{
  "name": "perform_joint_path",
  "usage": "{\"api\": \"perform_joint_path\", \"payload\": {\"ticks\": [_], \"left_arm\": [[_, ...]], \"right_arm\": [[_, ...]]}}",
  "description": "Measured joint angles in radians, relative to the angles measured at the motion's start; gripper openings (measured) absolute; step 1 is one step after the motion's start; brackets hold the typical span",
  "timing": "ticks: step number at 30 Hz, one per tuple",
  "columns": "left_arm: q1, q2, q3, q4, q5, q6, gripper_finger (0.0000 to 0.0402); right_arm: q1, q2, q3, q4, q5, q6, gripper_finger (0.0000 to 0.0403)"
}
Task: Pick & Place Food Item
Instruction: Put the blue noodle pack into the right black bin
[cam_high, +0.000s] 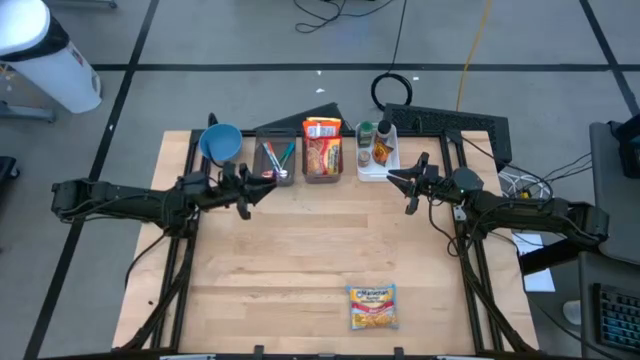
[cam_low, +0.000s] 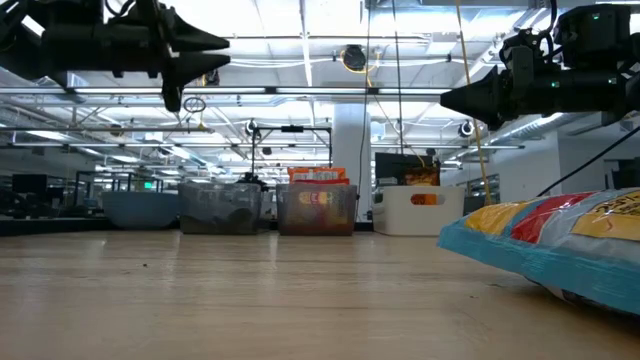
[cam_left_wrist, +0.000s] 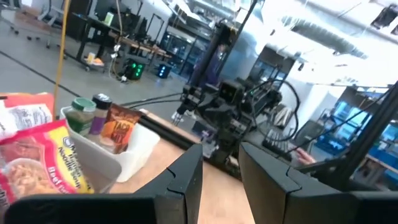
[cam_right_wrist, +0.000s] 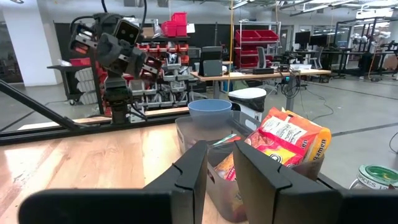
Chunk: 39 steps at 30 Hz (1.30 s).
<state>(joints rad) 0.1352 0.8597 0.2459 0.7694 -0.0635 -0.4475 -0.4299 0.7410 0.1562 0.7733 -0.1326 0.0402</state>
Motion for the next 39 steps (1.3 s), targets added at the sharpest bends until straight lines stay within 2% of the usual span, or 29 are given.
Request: {"api": "perform_joint_path", "payload": {"ticks": [9,29,33,39], "left_arm": [[0.0,0.0,0.0,0.054,-0.078,0.049,0.0111],[0.0,0.0,0.0,0.051,-0.077,0.049,0.0111],[0.0,0.0,0.0,0.051,-0.024,0.024,0.0111],[0.0,0.0,0.0,0.071,0.074,0.091,0.0111]], "right_arm": [[0.0,0.0,0.0,0.0,0.0,0.0,0.0073],[0.0,0.0,0.0,0.0,0.0,0.0,0.0073],[0.0,0.0,0.0,0.0,0.0,0.0,0.0073],[0.0,0.0,0.0,0.0,0.0,0.0,0.0073]]}}
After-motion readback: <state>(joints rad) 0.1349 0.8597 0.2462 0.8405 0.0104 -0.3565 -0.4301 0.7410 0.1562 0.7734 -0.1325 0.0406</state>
